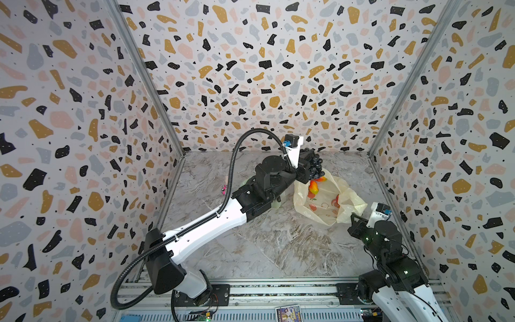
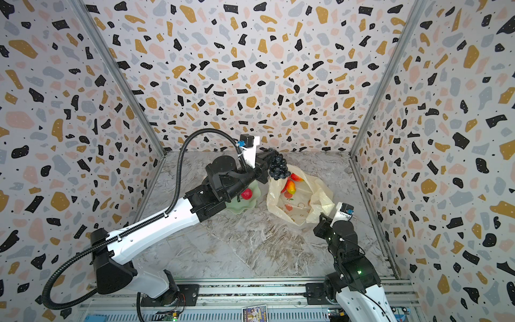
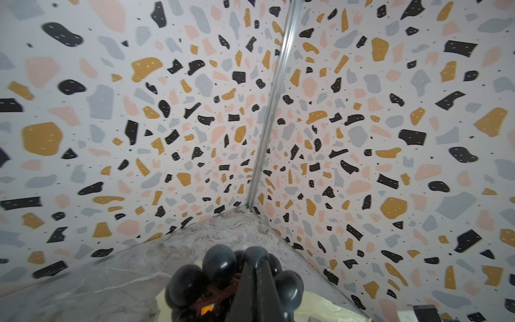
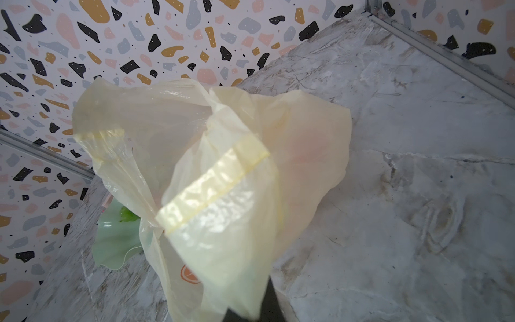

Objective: Take fruits out of the plastic bag
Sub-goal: Take out the fake fruit from the plastic bag, then place the fake fruit on the plate.

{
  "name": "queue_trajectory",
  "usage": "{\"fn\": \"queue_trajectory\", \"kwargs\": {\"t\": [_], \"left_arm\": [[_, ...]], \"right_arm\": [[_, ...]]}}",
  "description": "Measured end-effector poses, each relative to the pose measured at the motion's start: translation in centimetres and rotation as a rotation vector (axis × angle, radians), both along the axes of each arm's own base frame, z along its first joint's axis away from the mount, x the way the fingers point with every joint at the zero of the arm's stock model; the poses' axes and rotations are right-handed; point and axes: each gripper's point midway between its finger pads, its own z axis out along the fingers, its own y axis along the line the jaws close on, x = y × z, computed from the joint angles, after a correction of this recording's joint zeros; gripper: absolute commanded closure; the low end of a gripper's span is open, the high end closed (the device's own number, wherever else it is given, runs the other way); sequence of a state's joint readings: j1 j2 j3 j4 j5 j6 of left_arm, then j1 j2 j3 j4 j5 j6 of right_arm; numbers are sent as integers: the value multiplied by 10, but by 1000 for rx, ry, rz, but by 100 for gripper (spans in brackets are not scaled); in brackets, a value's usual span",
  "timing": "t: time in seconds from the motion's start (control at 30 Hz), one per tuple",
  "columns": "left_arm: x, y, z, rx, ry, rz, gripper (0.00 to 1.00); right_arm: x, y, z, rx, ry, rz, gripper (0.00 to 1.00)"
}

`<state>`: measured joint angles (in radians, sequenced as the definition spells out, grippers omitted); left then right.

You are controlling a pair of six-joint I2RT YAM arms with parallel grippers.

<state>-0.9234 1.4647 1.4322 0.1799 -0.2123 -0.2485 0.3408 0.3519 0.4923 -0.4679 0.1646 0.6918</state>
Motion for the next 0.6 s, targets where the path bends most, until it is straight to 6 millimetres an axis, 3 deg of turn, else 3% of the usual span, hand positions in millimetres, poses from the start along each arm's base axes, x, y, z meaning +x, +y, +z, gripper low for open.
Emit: {"fn": "queue_trajectory", "kwargs": {"t": [0.17, 0.4, 0.6], "left_arm": [[17, 56, -19, 17, 27, 201, 100], [39, 136, -72, 36, 118, 472, 100], [54, 172, -119, 34, 210, 587, 100]], "right_arm": [[-4, 3, -17, 21, 84, 2, 100], [-14, 12, -35, 47, 160, 49, 100], [-14, 17, -42, 44, 196, 79, 100]]}}
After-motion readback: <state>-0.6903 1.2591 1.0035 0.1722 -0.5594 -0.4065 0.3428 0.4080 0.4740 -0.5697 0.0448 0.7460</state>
